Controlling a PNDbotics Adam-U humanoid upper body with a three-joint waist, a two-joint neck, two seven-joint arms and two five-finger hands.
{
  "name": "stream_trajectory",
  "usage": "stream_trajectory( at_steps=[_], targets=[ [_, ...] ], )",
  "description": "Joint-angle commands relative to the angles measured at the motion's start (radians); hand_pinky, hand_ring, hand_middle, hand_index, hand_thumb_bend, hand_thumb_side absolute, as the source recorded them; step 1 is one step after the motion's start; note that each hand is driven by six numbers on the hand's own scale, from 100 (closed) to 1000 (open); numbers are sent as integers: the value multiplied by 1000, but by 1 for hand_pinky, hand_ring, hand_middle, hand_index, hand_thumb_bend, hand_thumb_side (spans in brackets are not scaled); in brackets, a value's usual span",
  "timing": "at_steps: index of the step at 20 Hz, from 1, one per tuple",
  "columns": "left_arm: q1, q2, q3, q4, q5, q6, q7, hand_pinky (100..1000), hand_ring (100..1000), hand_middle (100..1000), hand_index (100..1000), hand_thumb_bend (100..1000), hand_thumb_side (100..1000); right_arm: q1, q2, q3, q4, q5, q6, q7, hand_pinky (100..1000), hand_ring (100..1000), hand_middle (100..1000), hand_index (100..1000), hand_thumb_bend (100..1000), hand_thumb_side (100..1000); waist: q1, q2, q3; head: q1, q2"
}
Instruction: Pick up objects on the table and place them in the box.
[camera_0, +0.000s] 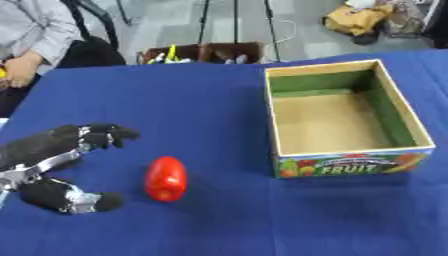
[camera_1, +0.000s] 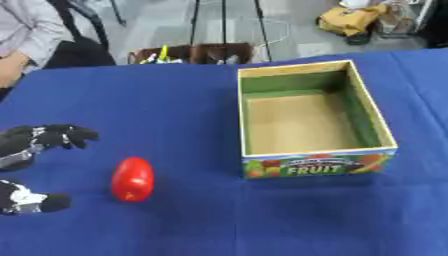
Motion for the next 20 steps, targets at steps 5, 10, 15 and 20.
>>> stream_trajectory(
  at_steps=[5,10,15,20],
  targets=[
    [-60,109,-60,102,30,-8,-17,723,772,842,1000,641,936,-1,-22,5,-22,-7,1,10,388,300,392,519,253,707,2,-27,-1,-11,16],
    [-87,125,-108,194,150,70,20,721,771,784,1000,596,889,3,-23,6,-22,-5,5,16,389,299,391,517,254,704,9,-31,-2,-18,23],
    [-117,146,-149,233,216,138,104,727,788,827,1000,616,895,6,-23,9,-22,-3,10,24,390,299,391,517,254,703,16,-34,-4,-18,28],
    [-145,140,-171,253,218,157,133,725,789,837,1000,612,903,6,-23,10,-22,-1,11,29,390,298,391,516,256,704,18,-33,-9,-19,24]
  ],
)
